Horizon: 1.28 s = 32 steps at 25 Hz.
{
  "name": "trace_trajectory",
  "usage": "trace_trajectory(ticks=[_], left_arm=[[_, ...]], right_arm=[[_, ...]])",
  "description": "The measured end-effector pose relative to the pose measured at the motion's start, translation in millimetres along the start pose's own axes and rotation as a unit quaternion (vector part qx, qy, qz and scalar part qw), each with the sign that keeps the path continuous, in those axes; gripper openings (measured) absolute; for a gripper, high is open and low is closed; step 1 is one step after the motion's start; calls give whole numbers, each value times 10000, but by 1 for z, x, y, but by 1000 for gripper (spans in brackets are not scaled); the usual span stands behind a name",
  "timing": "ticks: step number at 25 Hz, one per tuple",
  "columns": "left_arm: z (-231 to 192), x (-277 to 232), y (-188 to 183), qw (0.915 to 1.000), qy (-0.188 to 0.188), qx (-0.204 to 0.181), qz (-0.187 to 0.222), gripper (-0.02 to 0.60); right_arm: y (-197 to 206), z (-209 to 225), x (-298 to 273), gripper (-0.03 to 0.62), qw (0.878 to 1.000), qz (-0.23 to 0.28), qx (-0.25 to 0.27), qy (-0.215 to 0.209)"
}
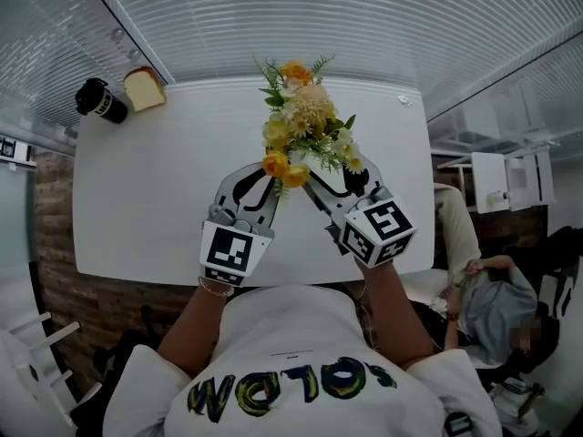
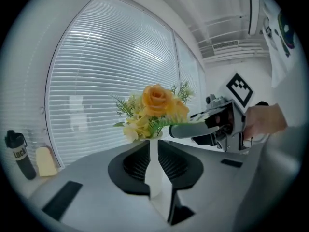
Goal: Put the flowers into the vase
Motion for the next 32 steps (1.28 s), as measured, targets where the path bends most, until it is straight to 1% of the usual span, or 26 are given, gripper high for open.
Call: trace_trajectory(ticks=[2, 4, 7, 11, 22, 27, 32], left_arm=[[-1, 4, -2, 10000, -23, 87, 41, 60], [-1, 9, -5, 9998, -35, 172, 85, 57], [0, 18, -10, 9994, -68, 279, 171, 49], [1, 32, -18, 9980, -135, 556, 286, 41], [5, 71, -44, 9933, -214, 958, 604, 29], [8, 84, -54, 9918, -223, 1035, 719, 26], [13, 96, -64, 9909, -239, 1014, 854, 26]], right_arm=[[-1, -1, 6, 301, 10000, 33, 33, 20], [-2, -2, 13, 268, 9999, 54, 77, 42], [-4, -5, 23, 242, 9998, 96, 158, 82], [-9, -10, 39, 209, 9993, 171, 295, 150], [-34, -42, 80, 119, 9959, 258, 845, 189], [-43, -55, 95, 85, 9943, 328, 987, 231], [-50, -65, 106, 63, 9923, 385, 1142, 295]])
Point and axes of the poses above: the fingertips, and each gripper's own axes: x backward along the fingers, z to its right, y out of its underside, the point moved 2 cm from there along x, backward along the fingers, and after that the axes turned 10 degrees about -y, right-handed, at the moved point
